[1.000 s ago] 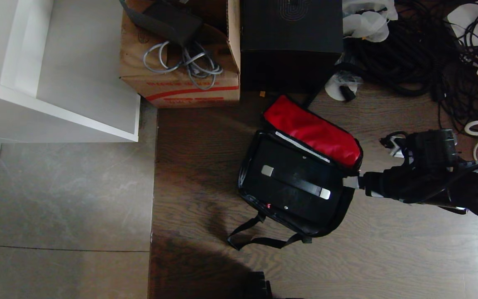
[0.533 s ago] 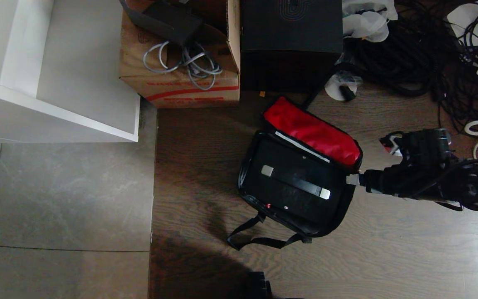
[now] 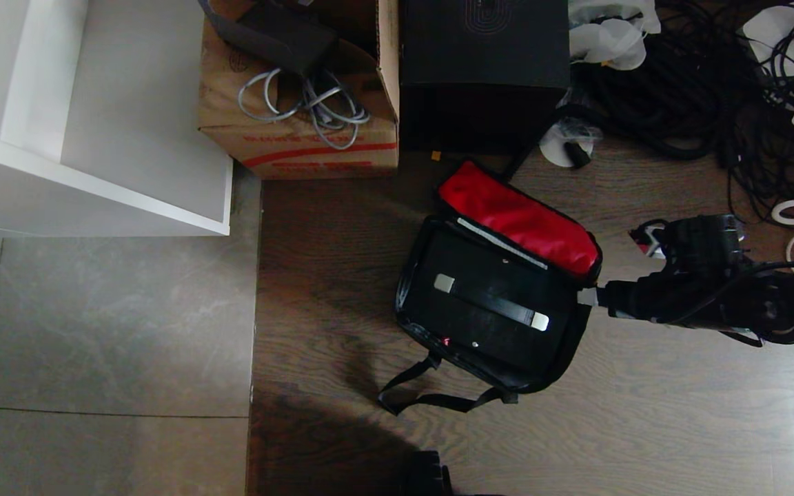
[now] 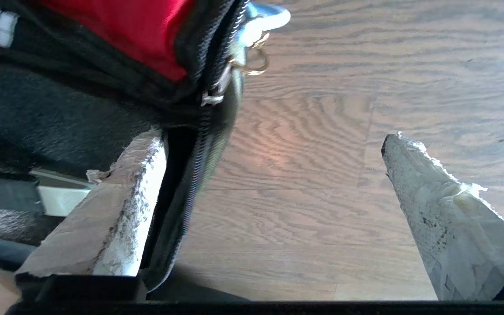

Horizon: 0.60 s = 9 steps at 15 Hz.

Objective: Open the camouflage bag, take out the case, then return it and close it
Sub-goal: Grip the handle

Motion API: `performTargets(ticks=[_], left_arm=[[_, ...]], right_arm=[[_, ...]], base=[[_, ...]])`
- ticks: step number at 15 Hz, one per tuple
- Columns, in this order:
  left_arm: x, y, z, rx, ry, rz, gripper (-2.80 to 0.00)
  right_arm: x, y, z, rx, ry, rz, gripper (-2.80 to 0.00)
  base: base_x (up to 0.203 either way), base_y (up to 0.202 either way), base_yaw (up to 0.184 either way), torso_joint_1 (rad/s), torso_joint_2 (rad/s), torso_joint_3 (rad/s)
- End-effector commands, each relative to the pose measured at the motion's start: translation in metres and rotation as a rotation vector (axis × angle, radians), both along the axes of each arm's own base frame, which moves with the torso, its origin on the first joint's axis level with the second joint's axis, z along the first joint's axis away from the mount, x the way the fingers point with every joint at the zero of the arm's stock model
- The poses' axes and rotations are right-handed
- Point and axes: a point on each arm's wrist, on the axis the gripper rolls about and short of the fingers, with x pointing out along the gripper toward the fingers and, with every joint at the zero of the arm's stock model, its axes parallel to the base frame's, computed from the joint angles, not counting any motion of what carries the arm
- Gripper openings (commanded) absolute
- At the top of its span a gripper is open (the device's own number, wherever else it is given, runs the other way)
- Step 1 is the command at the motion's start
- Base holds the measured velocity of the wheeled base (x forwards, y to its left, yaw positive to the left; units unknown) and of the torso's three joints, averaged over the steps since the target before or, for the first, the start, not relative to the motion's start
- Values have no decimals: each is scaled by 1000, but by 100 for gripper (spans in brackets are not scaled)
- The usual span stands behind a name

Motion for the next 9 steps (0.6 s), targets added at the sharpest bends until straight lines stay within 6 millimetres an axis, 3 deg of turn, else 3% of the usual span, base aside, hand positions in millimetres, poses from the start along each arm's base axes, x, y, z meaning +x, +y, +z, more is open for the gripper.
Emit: performTargets(ticks=[1,9], left_arm=[[1,0,-3,-1,9,0,-280],[1,0,-3,-1,9,0,-280]], right_arm=[[1,-2,-2,-14,4,3,0],[12,-6,-10,-25,1,-2,0]], base=[[0,0,0,0,0,0],[0,0,0,0,0,0]])
